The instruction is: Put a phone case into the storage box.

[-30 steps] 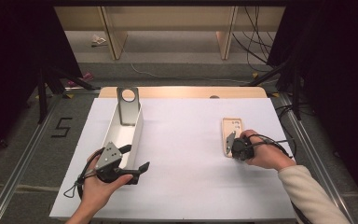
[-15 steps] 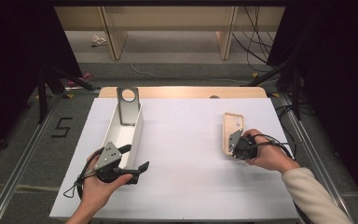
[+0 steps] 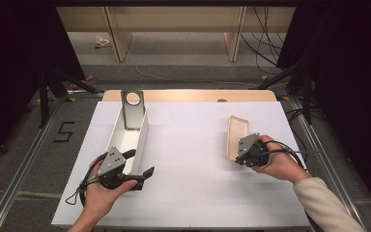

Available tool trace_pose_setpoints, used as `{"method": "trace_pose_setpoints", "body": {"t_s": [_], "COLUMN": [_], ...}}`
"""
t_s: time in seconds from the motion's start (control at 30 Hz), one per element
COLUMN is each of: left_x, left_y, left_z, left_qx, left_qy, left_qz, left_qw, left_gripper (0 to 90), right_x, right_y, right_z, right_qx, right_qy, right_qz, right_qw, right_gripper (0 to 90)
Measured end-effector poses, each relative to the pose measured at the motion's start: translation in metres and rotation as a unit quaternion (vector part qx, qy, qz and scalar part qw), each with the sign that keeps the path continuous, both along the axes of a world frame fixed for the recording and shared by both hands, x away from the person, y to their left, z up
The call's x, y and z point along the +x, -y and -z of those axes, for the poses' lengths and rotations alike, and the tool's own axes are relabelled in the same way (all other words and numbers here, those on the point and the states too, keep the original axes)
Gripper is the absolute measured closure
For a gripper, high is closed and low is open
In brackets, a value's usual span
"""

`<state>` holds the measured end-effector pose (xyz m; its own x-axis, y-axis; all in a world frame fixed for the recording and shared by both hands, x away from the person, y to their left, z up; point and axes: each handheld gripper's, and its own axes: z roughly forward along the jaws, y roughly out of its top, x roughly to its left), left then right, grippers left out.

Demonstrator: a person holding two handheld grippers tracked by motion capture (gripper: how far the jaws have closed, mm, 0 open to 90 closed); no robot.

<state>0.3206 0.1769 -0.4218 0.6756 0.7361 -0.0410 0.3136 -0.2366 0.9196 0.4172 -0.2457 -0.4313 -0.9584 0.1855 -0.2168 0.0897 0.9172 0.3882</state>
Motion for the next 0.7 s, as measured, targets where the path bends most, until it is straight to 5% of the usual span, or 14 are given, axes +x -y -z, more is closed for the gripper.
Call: {"method": "trace_pose_setpoints", "body": {"t_s": [0.7], "left_x": [-0.001], "left_y": [0.004], "left_z": [0.000], "left_qx": [0.004], "left_qy": [0.000], "left_qz": [-0.002], "left_qw": [1.0000], "left_gripper": [13.2], "right_x": [-0.020], "right_y": [-0.007], "right_z": [-0.007], "right_qx": [0.104], "right_qy": [0.002], "right_qz": [-0.012], "right_qw": [0.9945], "right_gripper": [87.7]}}
